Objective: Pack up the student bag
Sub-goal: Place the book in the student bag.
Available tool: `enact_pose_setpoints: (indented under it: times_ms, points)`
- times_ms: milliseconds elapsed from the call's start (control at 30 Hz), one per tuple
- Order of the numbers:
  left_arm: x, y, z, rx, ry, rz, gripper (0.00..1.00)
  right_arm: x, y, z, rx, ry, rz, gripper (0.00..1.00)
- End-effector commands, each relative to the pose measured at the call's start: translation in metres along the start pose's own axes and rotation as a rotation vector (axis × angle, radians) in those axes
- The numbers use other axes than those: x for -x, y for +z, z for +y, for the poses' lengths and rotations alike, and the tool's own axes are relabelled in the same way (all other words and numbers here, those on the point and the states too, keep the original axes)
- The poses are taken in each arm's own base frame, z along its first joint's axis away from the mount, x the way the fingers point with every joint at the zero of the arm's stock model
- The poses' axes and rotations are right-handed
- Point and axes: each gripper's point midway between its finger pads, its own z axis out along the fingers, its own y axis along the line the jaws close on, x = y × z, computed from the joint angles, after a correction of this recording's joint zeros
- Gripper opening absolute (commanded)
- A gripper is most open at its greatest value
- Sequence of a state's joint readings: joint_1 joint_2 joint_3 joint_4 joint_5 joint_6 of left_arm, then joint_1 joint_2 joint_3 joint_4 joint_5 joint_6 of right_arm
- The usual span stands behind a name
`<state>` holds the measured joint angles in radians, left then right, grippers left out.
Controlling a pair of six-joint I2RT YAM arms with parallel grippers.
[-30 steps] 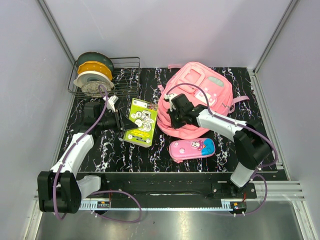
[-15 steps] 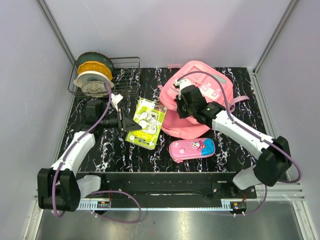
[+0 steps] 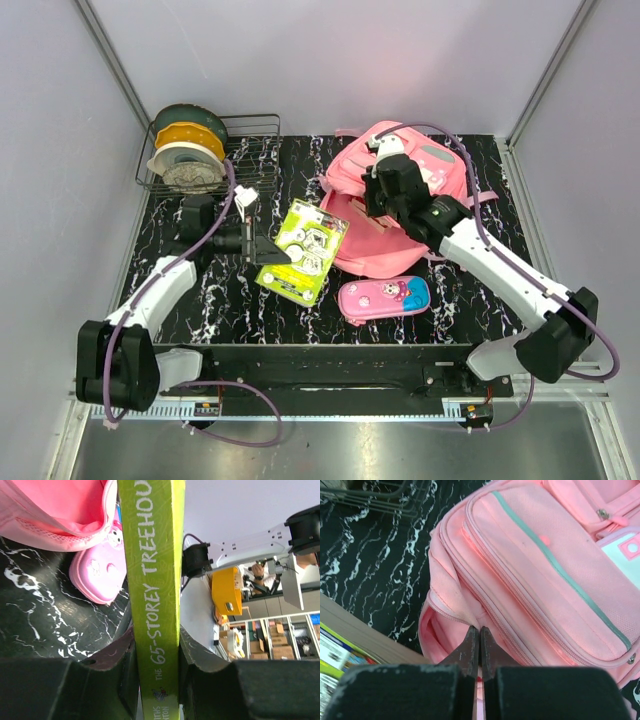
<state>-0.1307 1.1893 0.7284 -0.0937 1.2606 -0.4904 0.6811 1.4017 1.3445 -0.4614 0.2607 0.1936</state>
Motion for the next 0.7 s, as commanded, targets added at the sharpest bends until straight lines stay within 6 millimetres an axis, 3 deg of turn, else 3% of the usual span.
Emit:
enact_pose_setpoints:
  times_ms: [0, 133, 233, 300, 333, 367, 500, 667]
  points:
    - [-0.011, 0.012, -0.011, -0.086, 0.066, 0.076, 0.0, 0.086, -0.044, 0.016, 0.088, 0.106, -0.249, 0.0]
    - [-0.026, 0.034, -0.009, -0.082, 0.056, 0.143, 0.0, 0.087, -0.052, 0.029, 0.173, 0.099, -0.245, 0.0]
    - [-0.017, 0.044, 0.002, -0.041, -0.011, 0.114, 0.0, 0.087, -0.06, 0.04, 0.24, 0.087, -0.259, 0.0]
    - [-0.005, 0.051, 0.004, -0.072, 0.029, 0.049, 0.0, 0.088, -0.065, 0.043, 0.27, 0.07, -0.275, 0.0]
    - [-0.003, 0.055, 0.007, -0.08, -0.081, 0.041, 0.0, 0.087, -0.067, 0.048, 0.294, 0.062, -0.275, 0.0]
    - [0.006, 0.058, 0.003, -0.122, -0.019, 0.004, 0.0, 0.088, -0.069, 0.05, 0.307, 0.056, -0.28, 0.0]
    - [0.021, 0.077, 0.002, -0.215, -0.141, 0.017, 0.0, 0.083, -0.075, 0.058, 0.349, 0.037, -0.286, 0.0]
    - [0.046, 0.089, -0.009, -0.401, -0.147, 0.005, 0.0, 0.084, -0.085, 0.063, 0.367, 0.025, -0.304, 0.0]
